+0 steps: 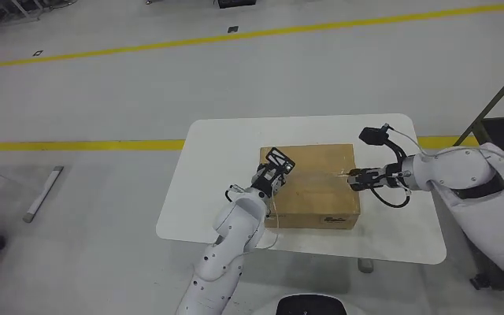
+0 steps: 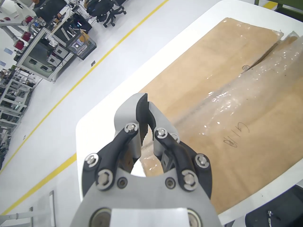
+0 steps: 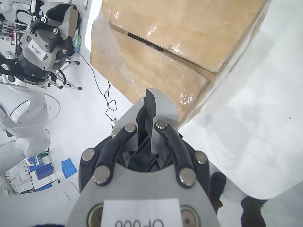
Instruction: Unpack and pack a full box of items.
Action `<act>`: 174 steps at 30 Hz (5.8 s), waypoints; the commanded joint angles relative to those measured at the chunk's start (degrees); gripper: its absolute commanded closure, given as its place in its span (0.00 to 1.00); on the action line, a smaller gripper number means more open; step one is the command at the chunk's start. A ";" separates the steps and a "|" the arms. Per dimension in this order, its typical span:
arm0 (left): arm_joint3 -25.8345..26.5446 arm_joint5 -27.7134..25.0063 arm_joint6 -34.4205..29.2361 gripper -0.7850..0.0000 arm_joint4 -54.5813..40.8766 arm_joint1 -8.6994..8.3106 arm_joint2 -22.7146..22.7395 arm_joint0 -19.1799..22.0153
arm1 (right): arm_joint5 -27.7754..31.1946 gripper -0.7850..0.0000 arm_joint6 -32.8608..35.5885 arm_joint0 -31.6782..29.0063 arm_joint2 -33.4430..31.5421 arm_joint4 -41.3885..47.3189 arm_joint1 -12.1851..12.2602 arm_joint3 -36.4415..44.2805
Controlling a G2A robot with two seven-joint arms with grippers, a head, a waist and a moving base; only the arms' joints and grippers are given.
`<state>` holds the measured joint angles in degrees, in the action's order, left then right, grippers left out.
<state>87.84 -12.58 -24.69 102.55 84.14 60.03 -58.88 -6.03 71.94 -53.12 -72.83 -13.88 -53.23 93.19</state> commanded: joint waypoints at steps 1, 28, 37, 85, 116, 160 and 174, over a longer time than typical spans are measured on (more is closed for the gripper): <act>-0.76 -0.64 -0.44 1.00 -0.58 0.14 -0.49 0.51 | 0.05 1.00 0.43 0.72 0.55 -0.44 -0.01 -0.39; -7.63 -2.14 -5.30 1.00 -2.39 1.30 -3.48 3.87 | -3.21 1.00 1.83 5.87 7.62 -5.74 -0.62 -5.64; -8.45 -2.40 -5.21 1.00 -2.89 1.53 -3.76 4.33 | -3.96 0.53 0.54 5.78 7.03 -5.50 -0.48 -4.79; 2.08 -0.52 -5.88 0.00 -1.84 0.37 3.00 -0.79 | -14.10 0.52 -6.31 0.61 3.25 8.81 0.05 -6.27; 4.18 1.78 -6.83 0.00 -0.69 -0.14 5.32 -2.86 | -16.17 1.00 -10.26 9.66 18.52 6.11 -4.09 -14.01; 6.97 1.51 -6.16 0.00 0.89 -1.12 8.36 -5.31 | -16.40 1.00 -23.73 -7.64 6.42 7.28 -1.78 1.08; 7.40 1.98 -6.13 0.00 0.93 -1.21 8.24 -5.68 | -16.76 1.00 -24.99 -5.32 4.45 6.49 -1.95 0.82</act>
<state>95.20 -10.68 -30.81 103.53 82.93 68.26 -64.52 -23.18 46.72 -58.24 -67.76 -9.49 -55.14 93.92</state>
